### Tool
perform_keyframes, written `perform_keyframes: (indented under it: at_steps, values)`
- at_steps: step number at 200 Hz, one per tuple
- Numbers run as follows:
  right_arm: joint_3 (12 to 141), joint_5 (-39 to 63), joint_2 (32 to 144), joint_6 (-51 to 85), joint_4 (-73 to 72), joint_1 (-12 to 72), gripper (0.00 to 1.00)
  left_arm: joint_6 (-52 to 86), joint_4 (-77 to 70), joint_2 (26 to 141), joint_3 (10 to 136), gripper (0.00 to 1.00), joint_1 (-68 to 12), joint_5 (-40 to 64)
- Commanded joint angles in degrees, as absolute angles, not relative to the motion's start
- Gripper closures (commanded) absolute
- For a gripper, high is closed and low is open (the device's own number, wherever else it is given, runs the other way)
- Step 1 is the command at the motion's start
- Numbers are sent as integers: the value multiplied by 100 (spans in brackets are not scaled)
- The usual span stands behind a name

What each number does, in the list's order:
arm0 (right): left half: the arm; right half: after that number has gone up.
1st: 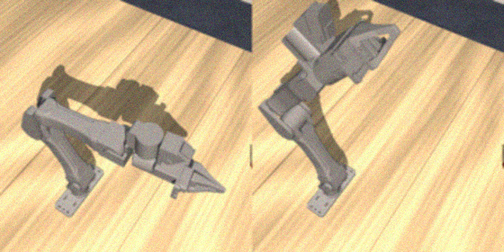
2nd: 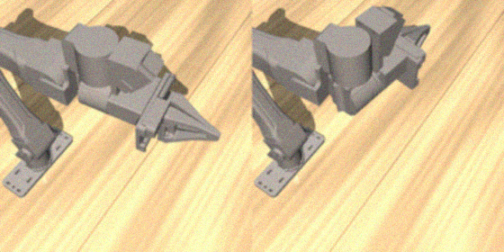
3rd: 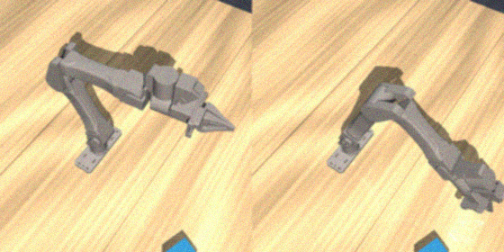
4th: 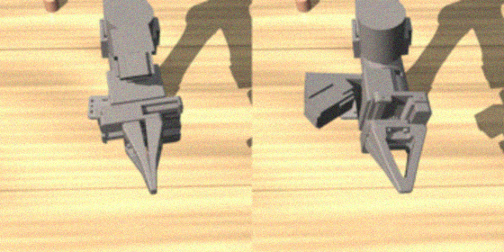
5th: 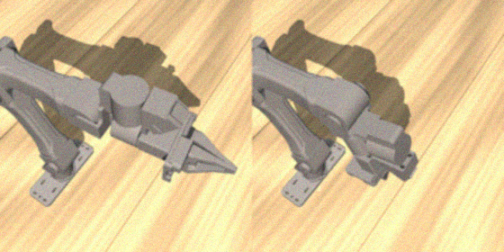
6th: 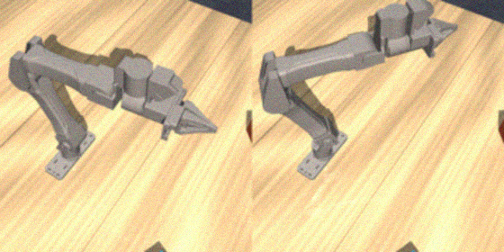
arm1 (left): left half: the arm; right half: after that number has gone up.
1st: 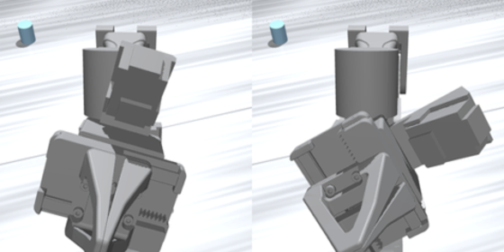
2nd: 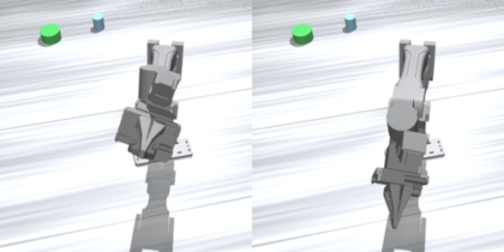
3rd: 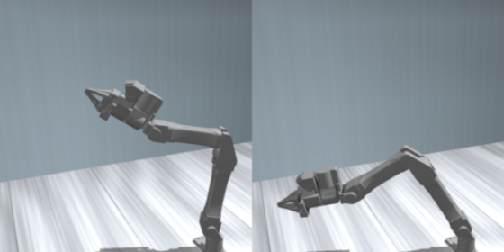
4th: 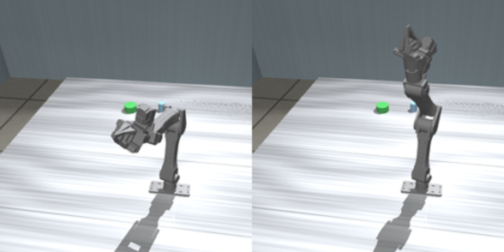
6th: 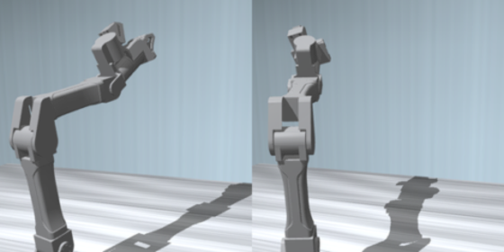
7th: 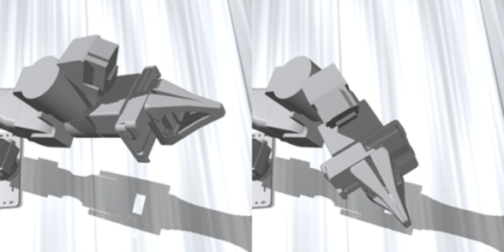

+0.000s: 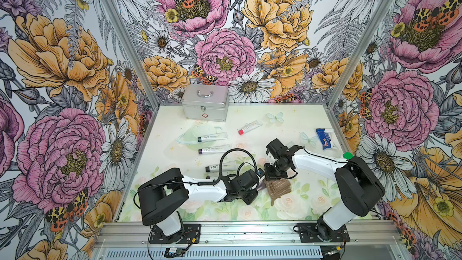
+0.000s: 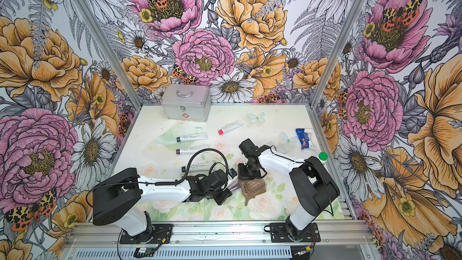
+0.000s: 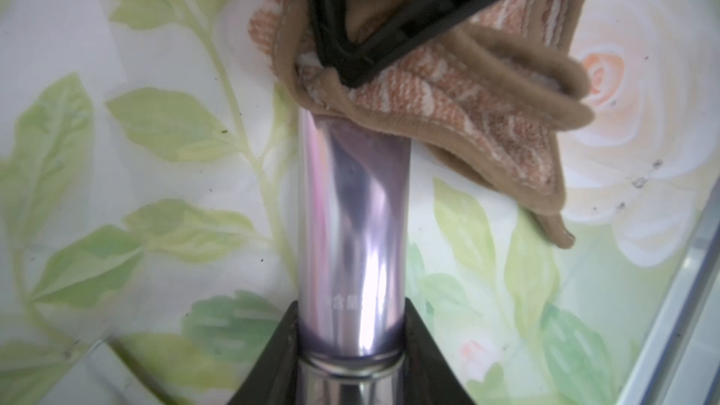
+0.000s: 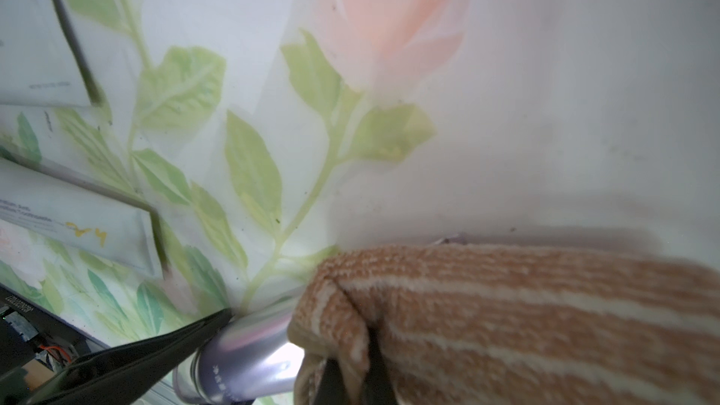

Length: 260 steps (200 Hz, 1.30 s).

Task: Wipe the surface of the toothpaste tube
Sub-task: Wipe the dirt from the toothpaste tube.

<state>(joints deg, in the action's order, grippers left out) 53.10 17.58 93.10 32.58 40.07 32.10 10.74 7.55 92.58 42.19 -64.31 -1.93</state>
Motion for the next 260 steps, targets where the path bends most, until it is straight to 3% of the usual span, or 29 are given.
perform_keyframes:
  at_steps: [1,44,160,229,260]
  values:
    - [5361,1024,9686,3019,4270,3009,100,1086,921,9164,4069,69,-6373,-297]
    - [5646,637,9829,2821,4485,2819,100,1084,892,9081,4025,69,-6372,-308]
    - [5278,2215,9372,3401,4057,3721,100,1081,879,9118,4038,69,-6375,-323]
    - [5200,604,9660,2922,4577,3250,100,1085,847,9047,4002,69,-6354,-343]
    - [5240,422,9608,2839,4647,3078,100,1228,526,8861,3840,69,-6220,-254]
